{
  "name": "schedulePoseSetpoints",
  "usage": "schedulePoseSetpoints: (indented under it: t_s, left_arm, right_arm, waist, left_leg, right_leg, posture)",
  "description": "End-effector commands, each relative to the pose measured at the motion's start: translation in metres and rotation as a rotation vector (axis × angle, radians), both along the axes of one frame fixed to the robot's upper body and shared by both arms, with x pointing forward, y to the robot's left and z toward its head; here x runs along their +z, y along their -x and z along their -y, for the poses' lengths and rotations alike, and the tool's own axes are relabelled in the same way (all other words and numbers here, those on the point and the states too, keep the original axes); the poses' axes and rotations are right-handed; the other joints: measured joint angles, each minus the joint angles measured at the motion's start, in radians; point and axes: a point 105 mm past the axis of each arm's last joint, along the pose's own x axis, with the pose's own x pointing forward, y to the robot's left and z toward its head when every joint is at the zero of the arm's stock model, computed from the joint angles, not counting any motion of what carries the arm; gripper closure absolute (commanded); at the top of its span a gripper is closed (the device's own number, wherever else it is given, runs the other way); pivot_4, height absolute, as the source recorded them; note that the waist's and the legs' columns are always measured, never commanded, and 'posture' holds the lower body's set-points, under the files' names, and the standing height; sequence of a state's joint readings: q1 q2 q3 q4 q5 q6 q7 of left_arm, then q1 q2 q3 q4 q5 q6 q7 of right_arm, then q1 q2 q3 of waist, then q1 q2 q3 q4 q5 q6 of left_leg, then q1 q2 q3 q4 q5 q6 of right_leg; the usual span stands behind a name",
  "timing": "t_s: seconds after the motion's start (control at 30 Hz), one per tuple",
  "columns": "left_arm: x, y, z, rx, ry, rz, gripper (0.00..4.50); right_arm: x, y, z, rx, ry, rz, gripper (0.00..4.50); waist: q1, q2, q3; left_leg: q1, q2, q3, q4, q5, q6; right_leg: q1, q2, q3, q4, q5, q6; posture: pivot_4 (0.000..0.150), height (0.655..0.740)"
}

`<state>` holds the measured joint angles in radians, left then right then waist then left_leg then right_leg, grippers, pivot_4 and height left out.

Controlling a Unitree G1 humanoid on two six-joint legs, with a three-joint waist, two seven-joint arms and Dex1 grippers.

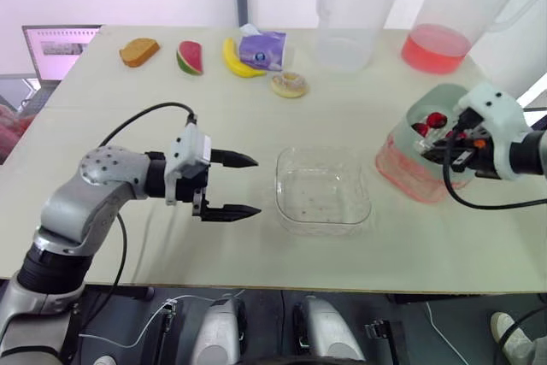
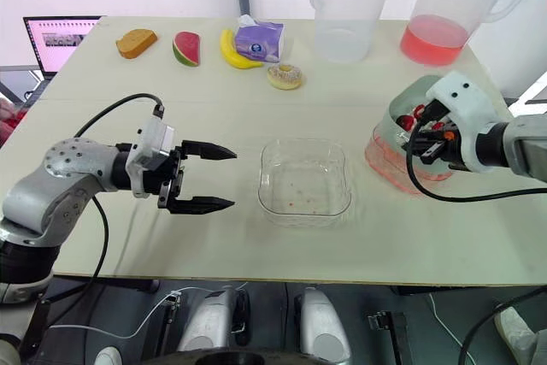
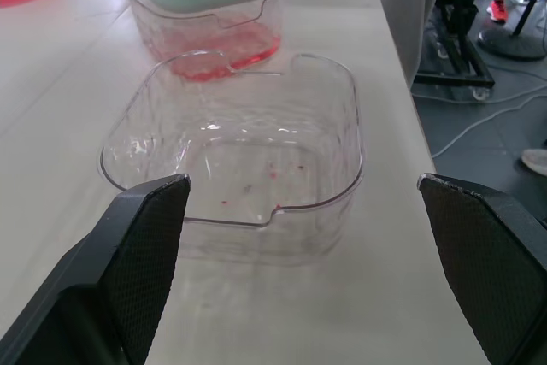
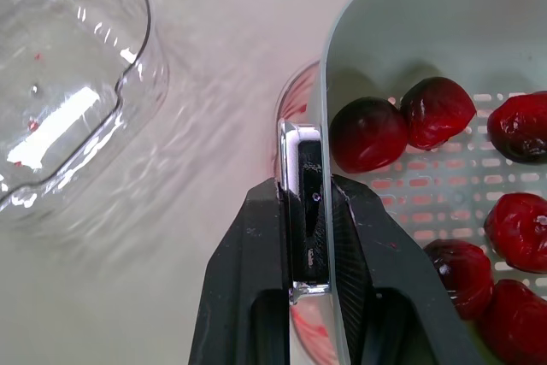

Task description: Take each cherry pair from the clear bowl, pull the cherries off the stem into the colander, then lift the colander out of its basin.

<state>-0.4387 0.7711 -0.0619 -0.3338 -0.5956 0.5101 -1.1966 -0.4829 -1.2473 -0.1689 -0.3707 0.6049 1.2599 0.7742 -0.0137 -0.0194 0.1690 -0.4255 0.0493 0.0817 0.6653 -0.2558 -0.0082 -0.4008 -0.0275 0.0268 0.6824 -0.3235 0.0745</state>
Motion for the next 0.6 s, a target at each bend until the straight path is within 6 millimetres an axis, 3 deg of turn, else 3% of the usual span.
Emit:
schedulePoseSetpoints:
  t_s: [0.03, 0.6]
  left_arm:
    - [0.0074, 0.0013, 0.0022, -0.015, 0.005, 0.044, 0.0]
    - [0.0086, 0.0012, 0.0035, -0.017, 0.006, 0.044, 0.0]
  right_arm:
    - [0.0091, 0.004, 0.0026, -0.005, 0.026, 0.034, 4.32]
    - [0.0099, 0.0021, 0.0046, -0.011, 0.026, 0.051, 4.32]
  waist:
    - [0.001, 0.0, 0.0]
    - [0.0, 0.0, 0.0]
  left_leg:
    - [0.0, 0.0, 0.0, 0.0, 0.0, 0.0]
    - [0.0, 0.0, 0.0, 0.0, 0.0, 0.0]
  right_leg:
    - [0.0, 0.0, 0.0, 0.0, 0.0, 0.0]
    - [0.0, 0.0, 0.0, 0.0, 0.0, 0.0]
  posture:
    - [0.15, 0.74]
    - [0.15, 0.74]
